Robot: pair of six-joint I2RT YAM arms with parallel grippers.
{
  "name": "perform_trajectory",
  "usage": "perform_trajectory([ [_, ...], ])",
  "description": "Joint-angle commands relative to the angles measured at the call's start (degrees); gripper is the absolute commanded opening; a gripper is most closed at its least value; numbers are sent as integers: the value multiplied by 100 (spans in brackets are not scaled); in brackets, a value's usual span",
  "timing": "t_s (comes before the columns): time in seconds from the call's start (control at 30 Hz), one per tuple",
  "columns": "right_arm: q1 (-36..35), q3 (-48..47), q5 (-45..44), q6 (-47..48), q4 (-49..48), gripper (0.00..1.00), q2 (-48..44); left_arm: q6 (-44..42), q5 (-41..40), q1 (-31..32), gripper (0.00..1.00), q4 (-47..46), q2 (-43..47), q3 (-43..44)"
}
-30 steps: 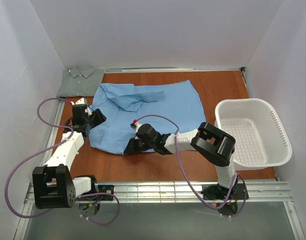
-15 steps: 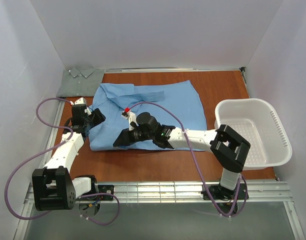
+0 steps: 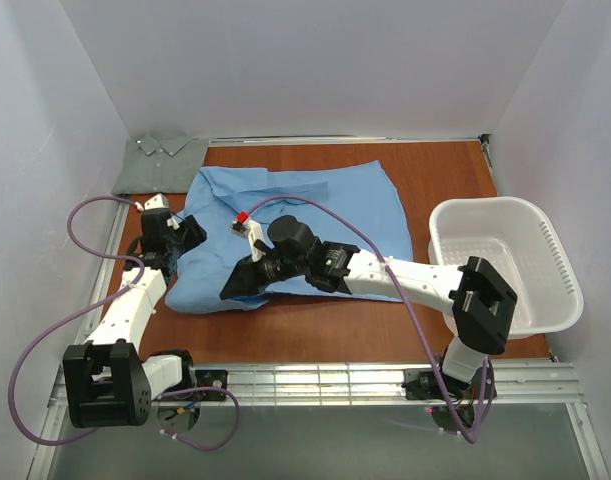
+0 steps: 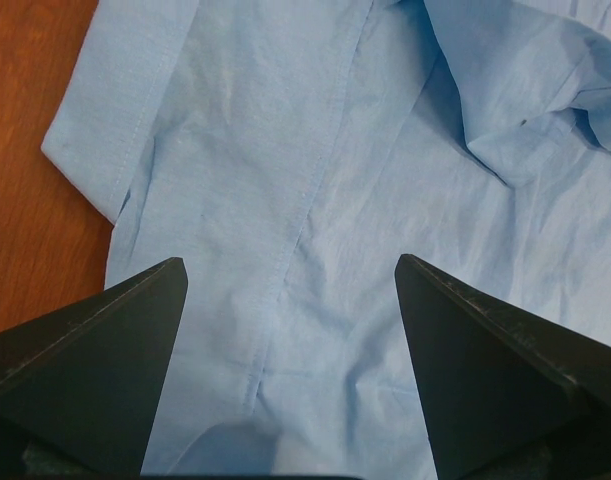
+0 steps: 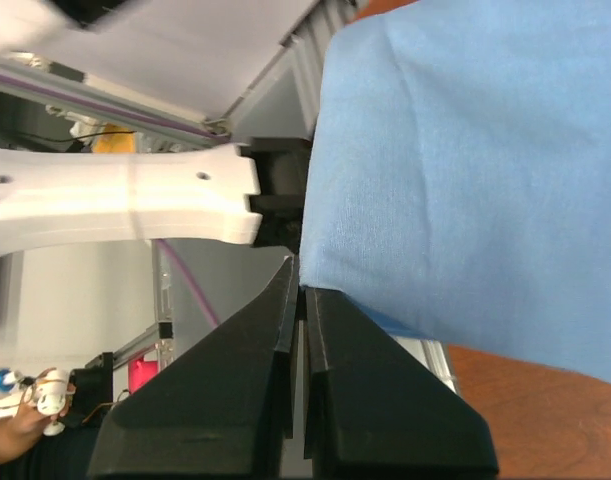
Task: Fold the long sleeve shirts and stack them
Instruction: Flatten the shirt out
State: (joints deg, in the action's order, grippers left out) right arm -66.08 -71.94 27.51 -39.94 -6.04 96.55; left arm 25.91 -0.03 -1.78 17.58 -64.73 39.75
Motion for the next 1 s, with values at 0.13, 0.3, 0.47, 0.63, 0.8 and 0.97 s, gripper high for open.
perform_trajectory([
  [0.13,-168,-593,554,242,349,1,-365,-7,-260,-24,80,61,259,-116],
  [0.3,-159,-610,493,215,367,1,-409,2,-313,-24,80,70,329,-151],
  [0.47,148,-567,204,233,358,2,-470,10,-322,-24,80,78,329,-160],
  [0.63,945,-452,44,128,350,6,-436,19,-322,-33,80,87,303,-160],
  [0.8,2018,-513,-412,57,270,7,-155,19,-331,-33,80,96,259,-152],
  [0.97,2740,-593,-852,162,253,19,416,19,-313,-33,80,105,224,-151],
])
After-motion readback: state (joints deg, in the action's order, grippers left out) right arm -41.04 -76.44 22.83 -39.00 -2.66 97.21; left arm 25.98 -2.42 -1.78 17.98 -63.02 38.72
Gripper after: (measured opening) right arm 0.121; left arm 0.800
